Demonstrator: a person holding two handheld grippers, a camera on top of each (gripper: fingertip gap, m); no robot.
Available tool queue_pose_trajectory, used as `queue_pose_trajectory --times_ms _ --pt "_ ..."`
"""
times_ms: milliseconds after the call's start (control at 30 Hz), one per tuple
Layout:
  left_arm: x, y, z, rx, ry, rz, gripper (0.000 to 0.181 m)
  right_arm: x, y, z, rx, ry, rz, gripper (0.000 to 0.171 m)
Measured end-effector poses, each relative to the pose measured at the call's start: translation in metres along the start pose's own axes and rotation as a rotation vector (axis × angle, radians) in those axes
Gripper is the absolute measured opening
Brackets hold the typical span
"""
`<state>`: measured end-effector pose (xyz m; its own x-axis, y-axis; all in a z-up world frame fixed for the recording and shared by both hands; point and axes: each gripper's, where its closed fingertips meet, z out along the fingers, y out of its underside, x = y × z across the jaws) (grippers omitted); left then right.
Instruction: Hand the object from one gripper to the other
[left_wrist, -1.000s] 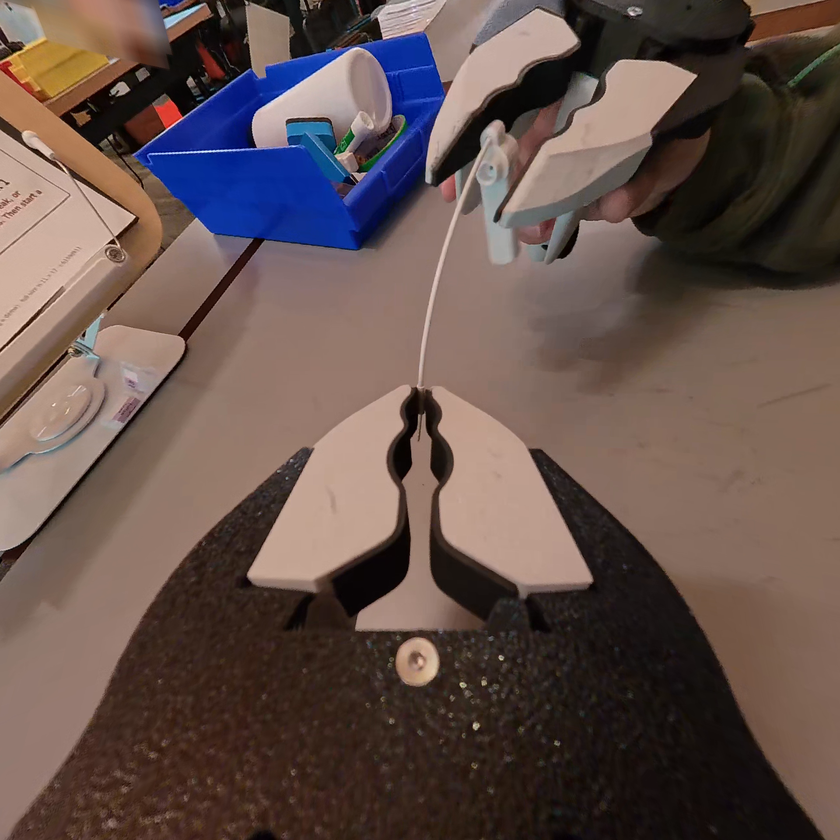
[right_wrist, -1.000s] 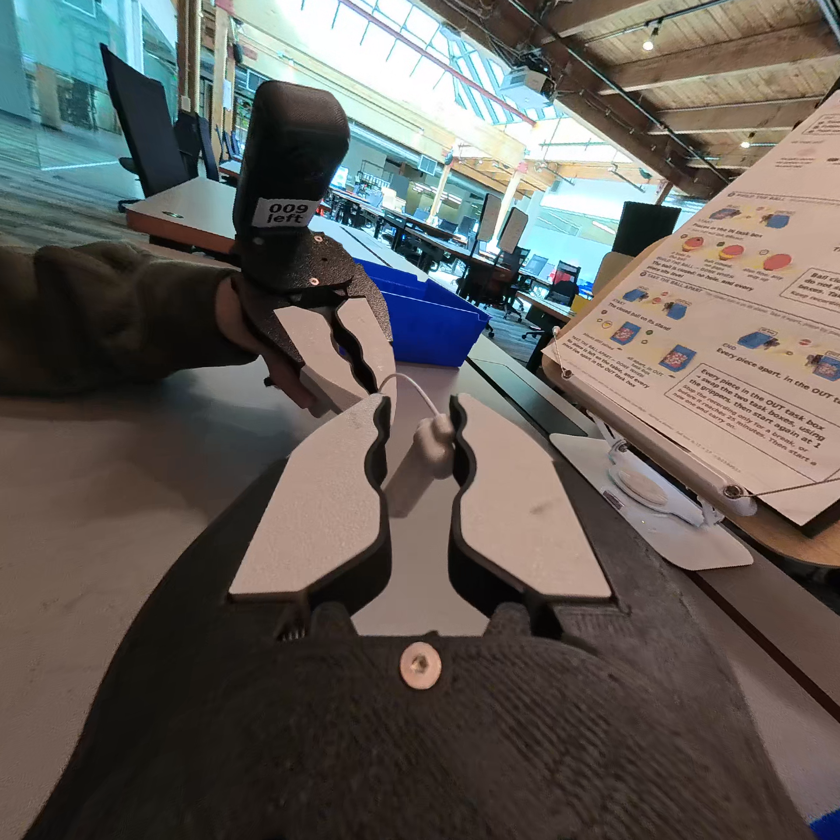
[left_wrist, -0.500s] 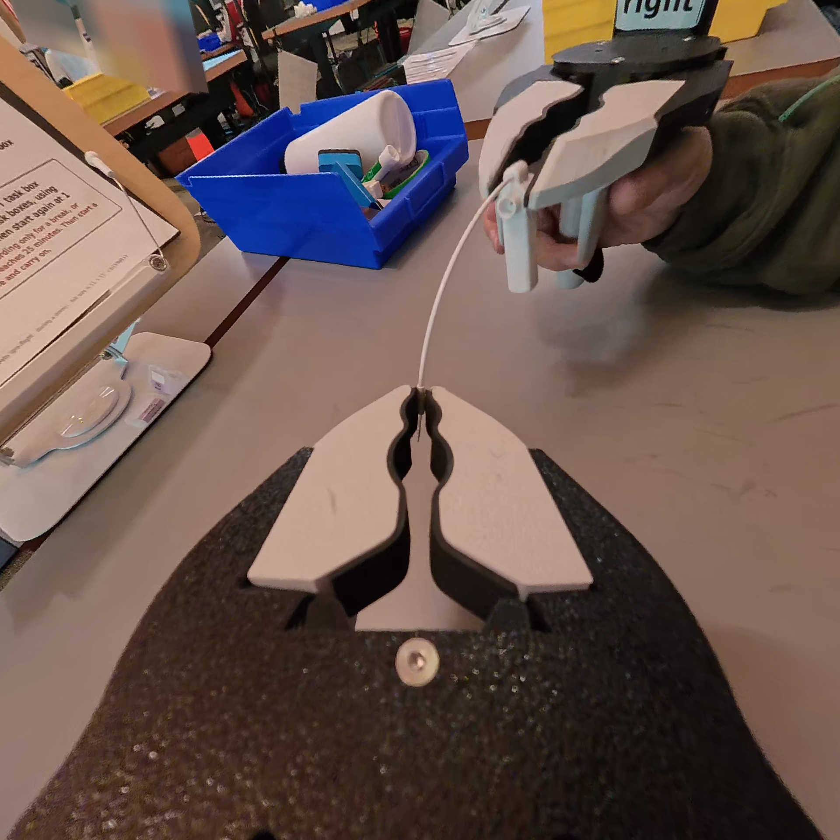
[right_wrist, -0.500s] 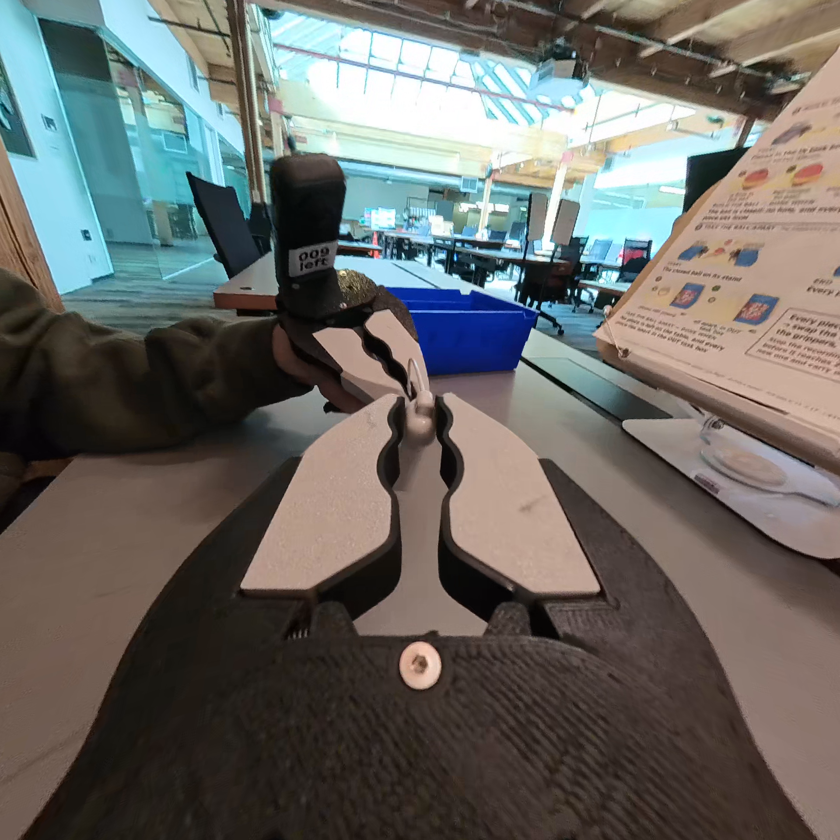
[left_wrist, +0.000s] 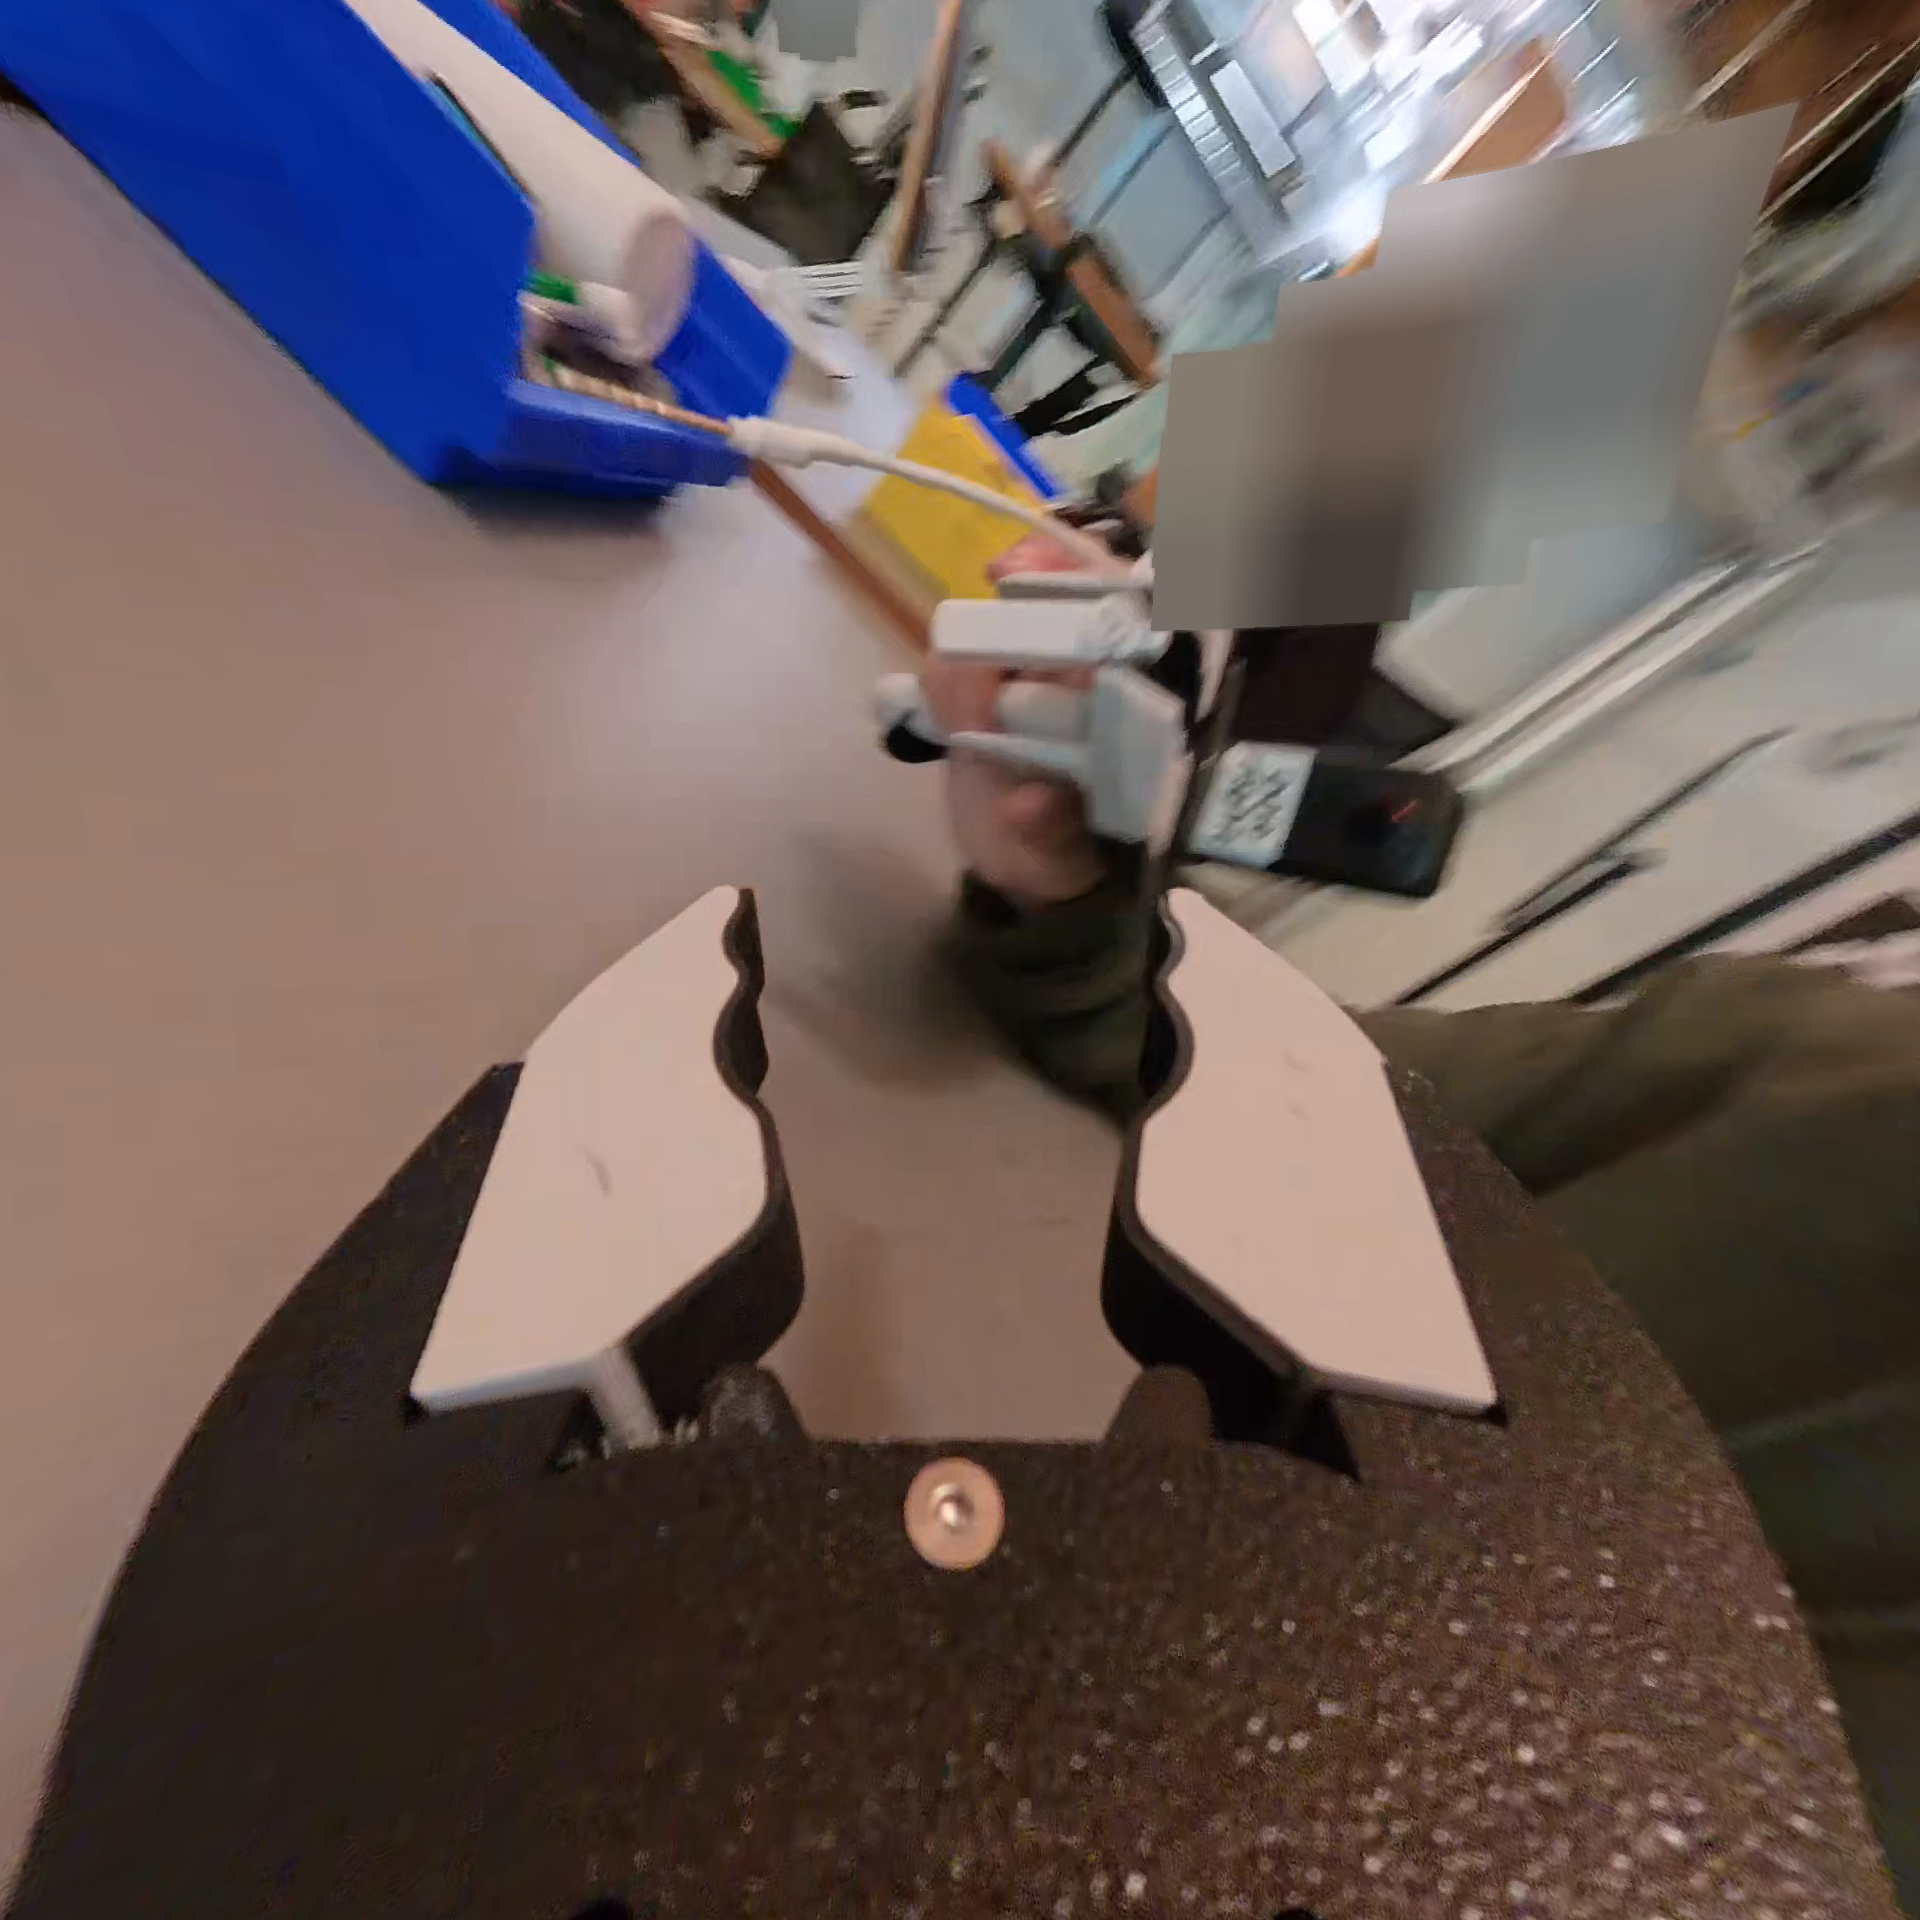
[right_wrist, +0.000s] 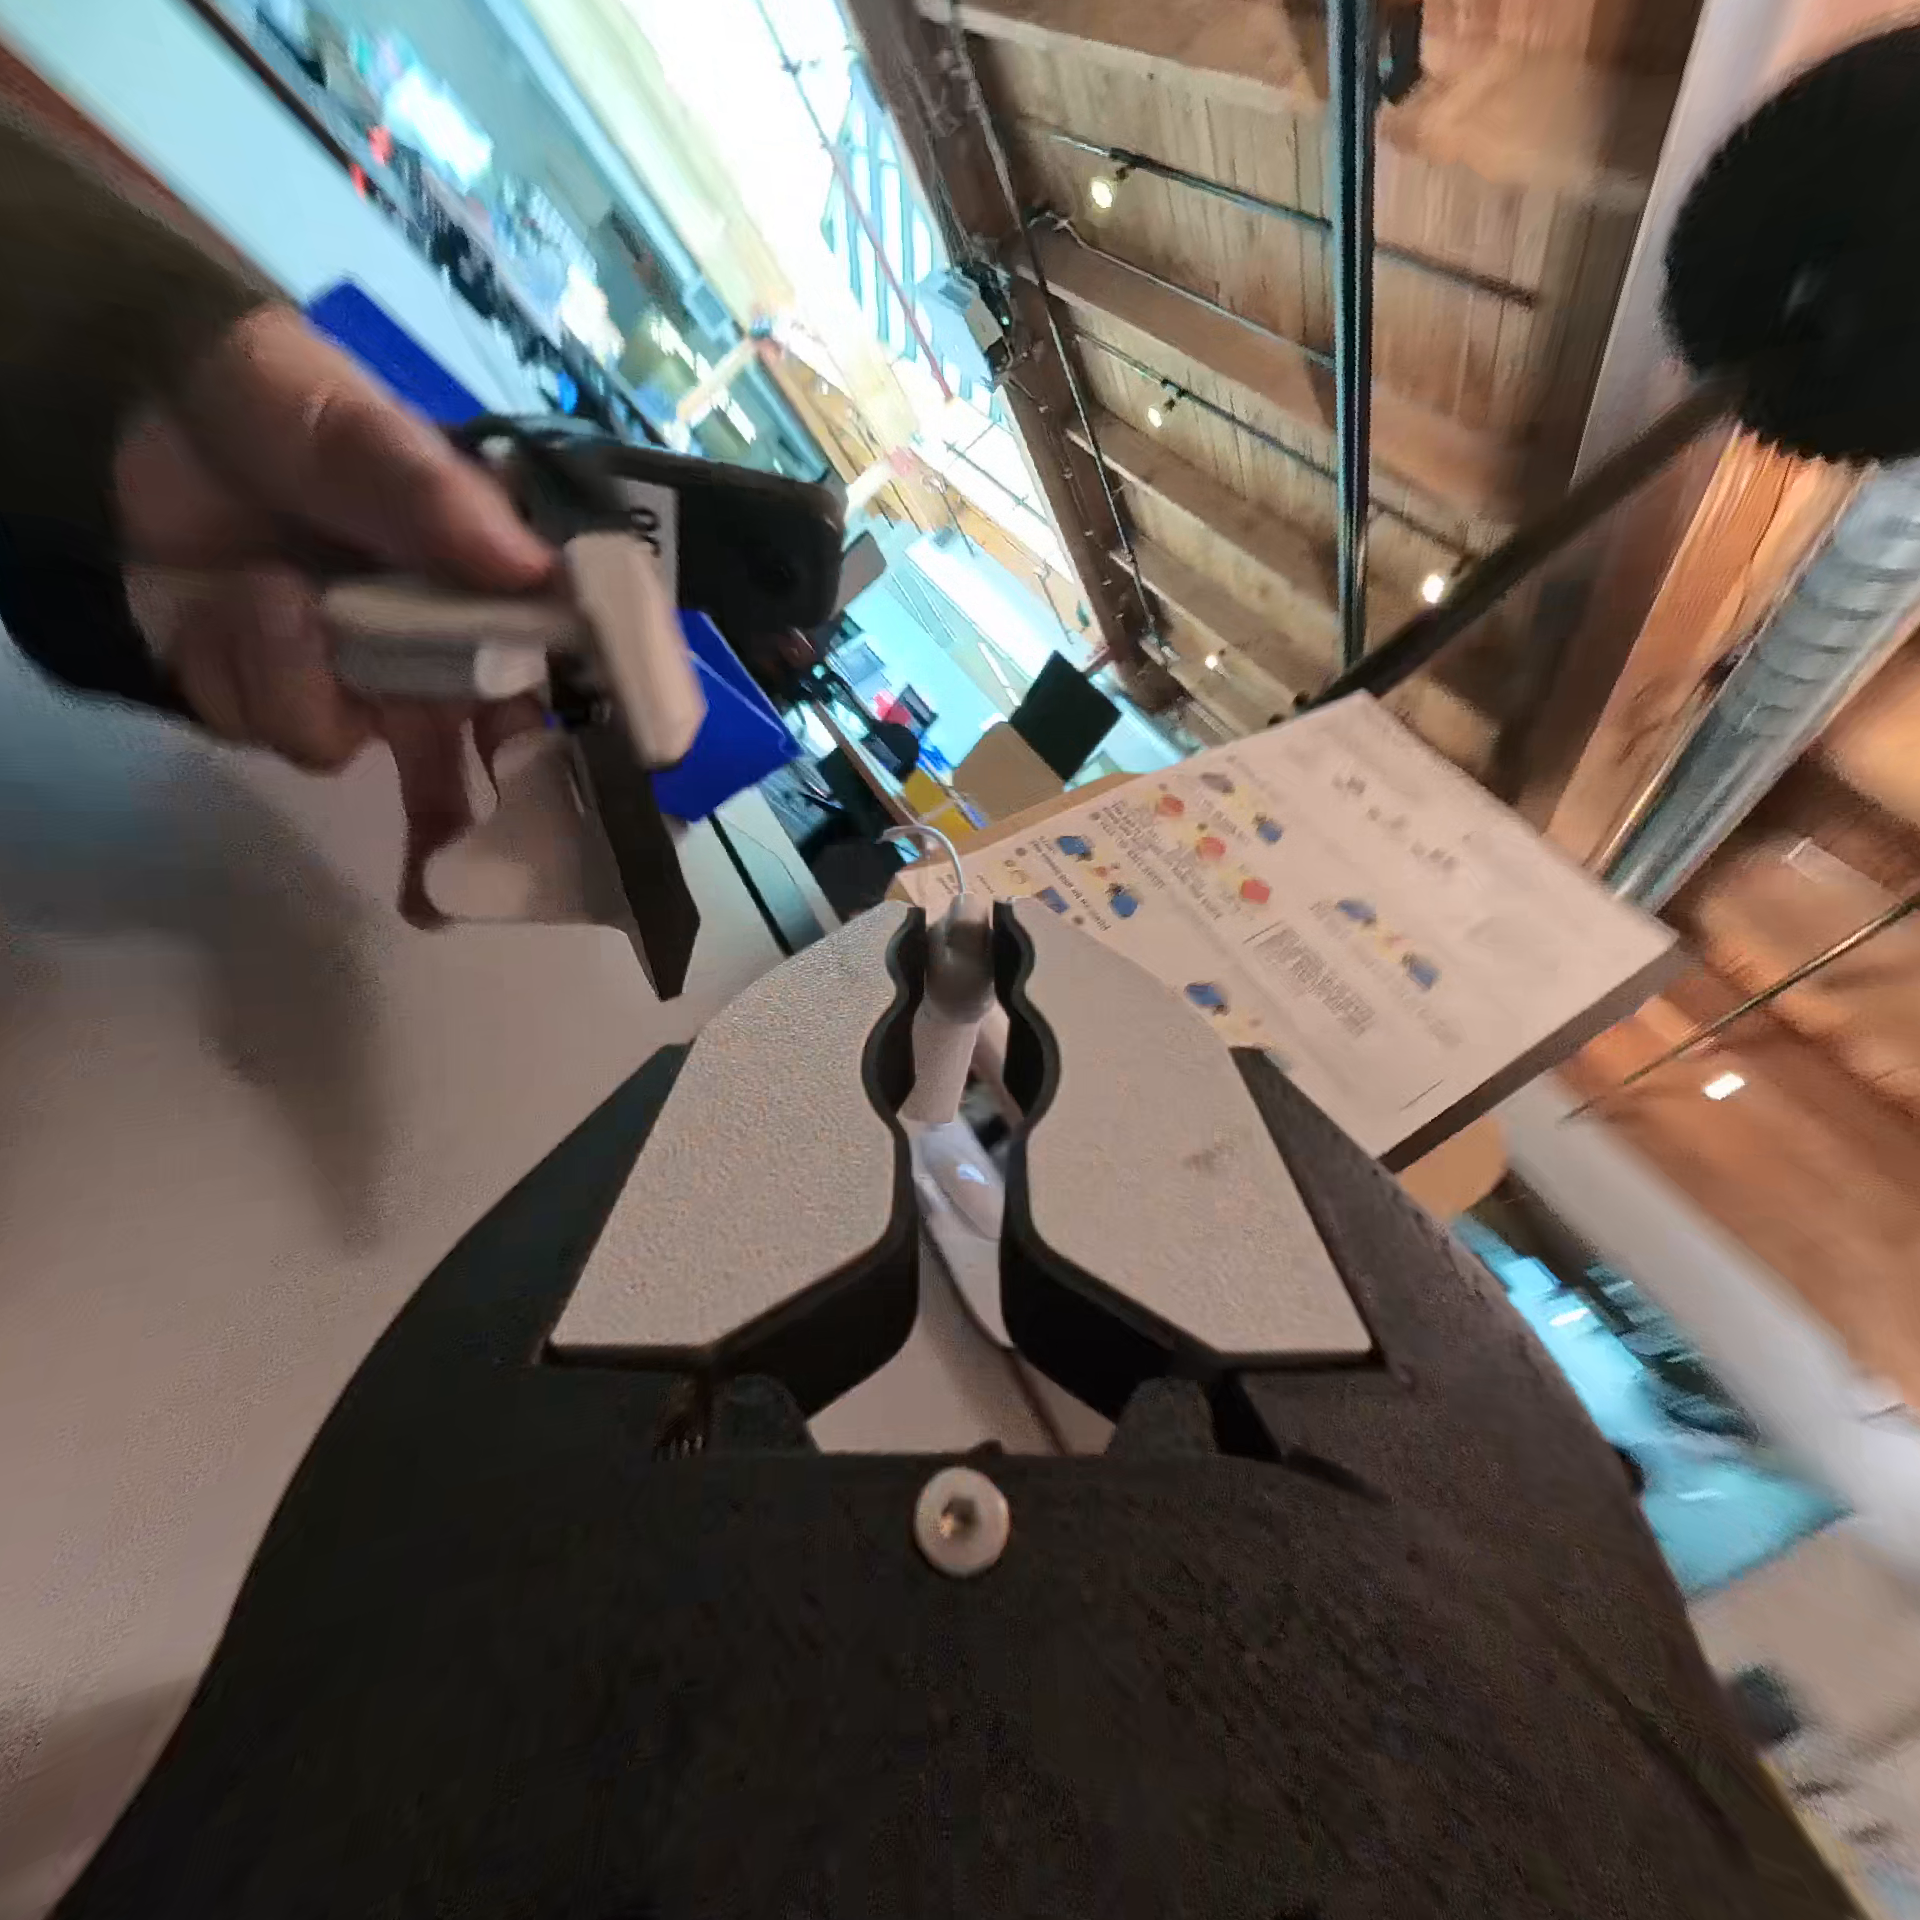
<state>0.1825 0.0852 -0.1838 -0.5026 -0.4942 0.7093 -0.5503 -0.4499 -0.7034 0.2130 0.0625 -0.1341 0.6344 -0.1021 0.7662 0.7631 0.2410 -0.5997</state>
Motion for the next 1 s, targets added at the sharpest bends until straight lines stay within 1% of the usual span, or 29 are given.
queue_pose_trajectory --times_ms 67,100,133,200,300,400,467,533,567,667,767,800,833,900,967,1000 --pt "0.014 -0.001 0.003 0.017 0.134 -0.117 0.067 -0.012 0.0 0.005 -0.045 -0.009 -0.183 0.012" --pt "0.015 -0.002 0.005 0.026 0.148 -0.147 0.062 -0.016 -0.001 0.006 -0.058 -0.005 -0.271 0.012" --pt "0.014 -0.003 0.006 0.039 0.144 -0.167 0.063 -0.022 -0.003 0.008 -0.059 -0.023 -0.334 0.012" --pt "0.01 -0.005 0.005 0.059 0.131 -0.204 0.057 -0.028 -0.002 0.011 -0.071 -0.035 -0.384 0.012" --pt "0.008 -0.013 0.0 0.114 0.171 -0.28 0.045 -0.033 0.0 0.012 -0.082 -0.056 -0.464 0.012" --pt "0.005 -0.014 -0.002 0.131 0.176 -0.312 0.028 -0.043 0.003 0.014 -0.092 -0.098 -0.507 0.012" --pt "0.003 -0.008 0.0 0.094 0.152 -0.288 0.021 -0.049 0.003 0.016 -0.085 -0.118 -0.521 0.012" --pt "0.008 -0.009 -0.002 0.105 0.177 -0.271 0.006 -0.052 0.004 0.017 -0.092 -0.126 -0.532 0.012" --pt "0.009 -0.01 -0.003 0.107 0.183 -0.26 0.002 -0.052 0.005 0.017 -0.098 -0.127 -0.524 0.012" --pt "0.01 -0.011 -0.004 0.103 0.166 -0.197 0.001 -0.05 0.009 0.017 -0.103 -0.126 -0.469 0.012" --pt "0.013 -0.014 -0.005 0.116 0.149 -0.115 0.001 -0.048 0.007 0.017 -0.091 -0.126 -0.319 0.015" --pt "0.012 -0.017 -0.007 0.134 0.132 -0.073 0.001 -0.045 0.008 0.018 -0.091 -0.113 -0.22 0.029" --pt "0.011 -0.021 -0.01 0.154 0.11 -0.029 0.001 -0.04 0.01 0.019 -0.091 -0.099 -0.082 0.046" --pt "0.01 -0.029 -0.019 0.194 0.063 0.092 0.001 -0.036 0.017 0.02 -0.103 -0.123 0.261 0.066" --pt "0.015 -0.036 -0.027 0.231 0.026 0.245 0.001 -0.032 0.023 0.022 -0.107 -0.165 0.629 0.078" --pt "0.017 -0.037 -0.03 0.237 0.007 0.324 0.001 -0.035 0.023 0.023 -0.1 -0.224 0.839 0.08"
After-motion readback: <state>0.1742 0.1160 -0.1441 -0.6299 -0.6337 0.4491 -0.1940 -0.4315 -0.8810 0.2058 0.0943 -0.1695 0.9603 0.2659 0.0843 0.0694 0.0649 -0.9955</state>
